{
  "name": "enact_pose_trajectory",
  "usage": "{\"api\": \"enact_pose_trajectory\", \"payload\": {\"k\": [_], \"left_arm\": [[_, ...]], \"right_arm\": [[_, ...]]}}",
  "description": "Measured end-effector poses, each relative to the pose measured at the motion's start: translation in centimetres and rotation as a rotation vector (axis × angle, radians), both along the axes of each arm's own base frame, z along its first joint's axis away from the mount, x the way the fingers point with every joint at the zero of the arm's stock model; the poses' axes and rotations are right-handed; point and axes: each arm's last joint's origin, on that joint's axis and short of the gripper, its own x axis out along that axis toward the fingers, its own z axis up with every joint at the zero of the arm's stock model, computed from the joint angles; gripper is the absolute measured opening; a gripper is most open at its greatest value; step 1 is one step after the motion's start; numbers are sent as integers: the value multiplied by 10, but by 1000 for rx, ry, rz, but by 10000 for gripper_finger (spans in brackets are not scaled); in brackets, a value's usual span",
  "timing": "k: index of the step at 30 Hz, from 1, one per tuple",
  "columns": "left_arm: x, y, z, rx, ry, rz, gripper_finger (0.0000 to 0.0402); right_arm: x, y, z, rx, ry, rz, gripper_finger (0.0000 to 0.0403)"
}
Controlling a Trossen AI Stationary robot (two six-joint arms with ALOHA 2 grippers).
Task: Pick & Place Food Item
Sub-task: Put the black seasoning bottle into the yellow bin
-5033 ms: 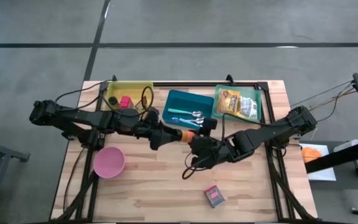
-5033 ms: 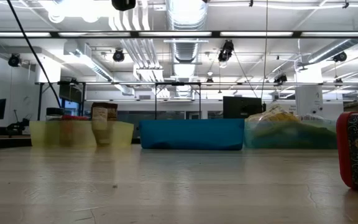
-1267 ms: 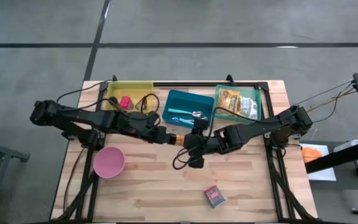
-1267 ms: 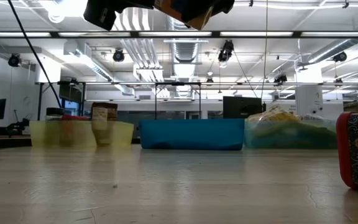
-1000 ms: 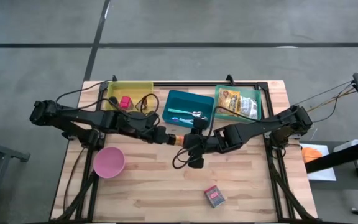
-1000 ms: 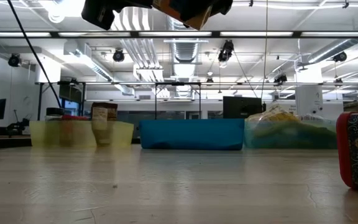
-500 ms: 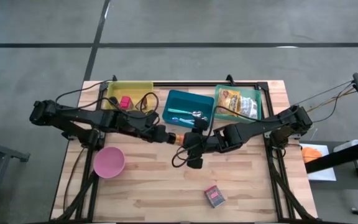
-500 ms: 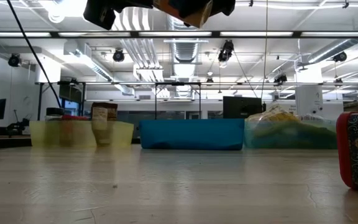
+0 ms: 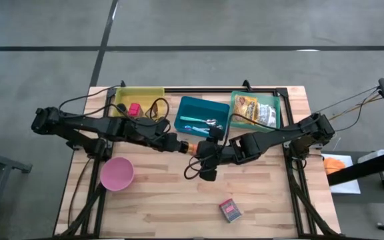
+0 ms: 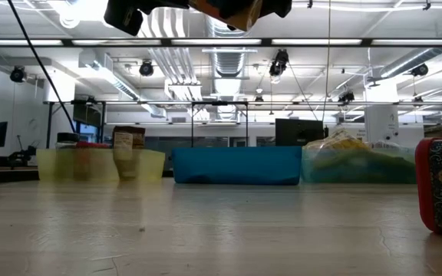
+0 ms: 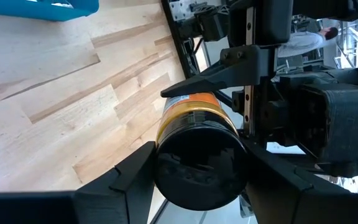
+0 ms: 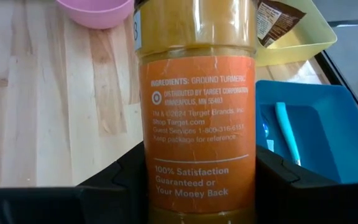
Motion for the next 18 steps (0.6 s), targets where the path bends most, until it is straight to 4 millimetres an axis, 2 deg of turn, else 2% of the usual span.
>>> {"api": "enact_pose_trajectory", "payload": {"k": [4,7,13,18], "left_arm": [[0,0,0,-1,1,-2,207],[0,0,0,-5,3,-3,207],[0,-1,-7,9,51,-11,207],[-1,0,-5,4,45,-8,207]], "right_arm": [[0,1,0,-7,9,17,182],[0,1,0,-2,16,39,202],[-1,1,6,-4,-8,62,303],[-1,1,3,-5,12,60,381]]}}
